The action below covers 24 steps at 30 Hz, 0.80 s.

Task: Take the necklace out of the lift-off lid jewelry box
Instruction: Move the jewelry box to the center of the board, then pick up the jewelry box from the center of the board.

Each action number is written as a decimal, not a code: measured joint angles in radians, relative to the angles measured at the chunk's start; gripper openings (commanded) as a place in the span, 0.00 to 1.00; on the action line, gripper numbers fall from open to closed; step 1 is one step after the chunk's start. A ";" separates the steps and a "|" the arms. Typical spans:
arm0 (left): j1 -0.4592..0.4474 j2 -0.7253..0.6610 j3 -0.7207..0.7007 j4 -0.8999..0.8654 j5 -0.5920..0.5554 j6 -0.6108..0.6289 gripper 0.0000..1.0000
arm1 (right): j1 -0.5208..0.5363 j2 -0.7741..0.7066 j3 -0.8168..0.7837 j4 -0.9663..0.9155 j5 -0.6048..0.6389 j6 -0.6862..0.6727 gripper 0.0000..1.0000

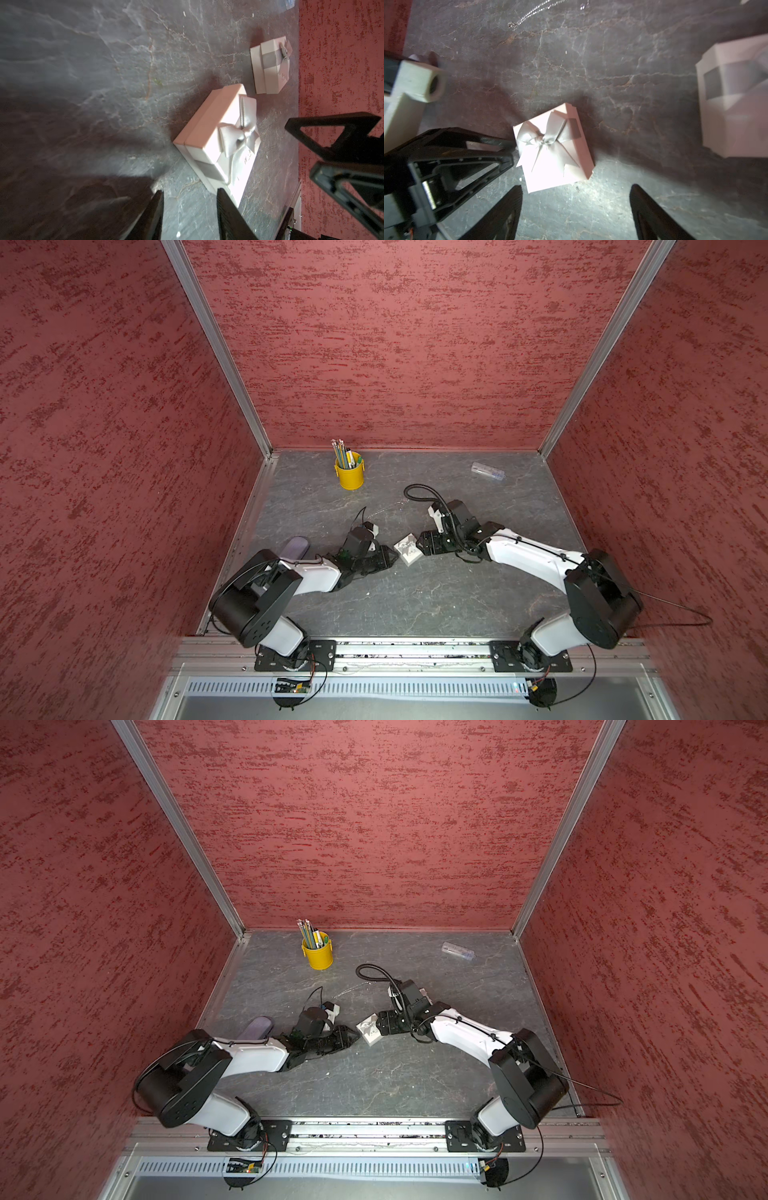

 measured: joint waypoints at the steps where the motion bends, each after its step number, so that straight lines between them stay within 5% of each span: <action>1: 0.001 -0.028 -0.003 -0.020 -0.011 0.008 0.58 | 0.010 0.016 0.025 -0.009 0.017 -0.024 0.89; 5: 0.010 -0.138 -0.013 -0.100 -0.054 0.032 0.63 | 0.056 0.093 0.122 -0.029 0.071 -0.124 0.99; 14: 0.022 -0.320 -0.093 -0.238 -0.126 0.035 0.65 | 0.111 0.219 0.207 -0.079 0.095 -0.285 0.99; 24: 0.040 -0.380 -0.119 -0.292 -0.153 0.034 0.65 | 0.118 0.286 0.251 -0.113 0.129 -0.312 0.99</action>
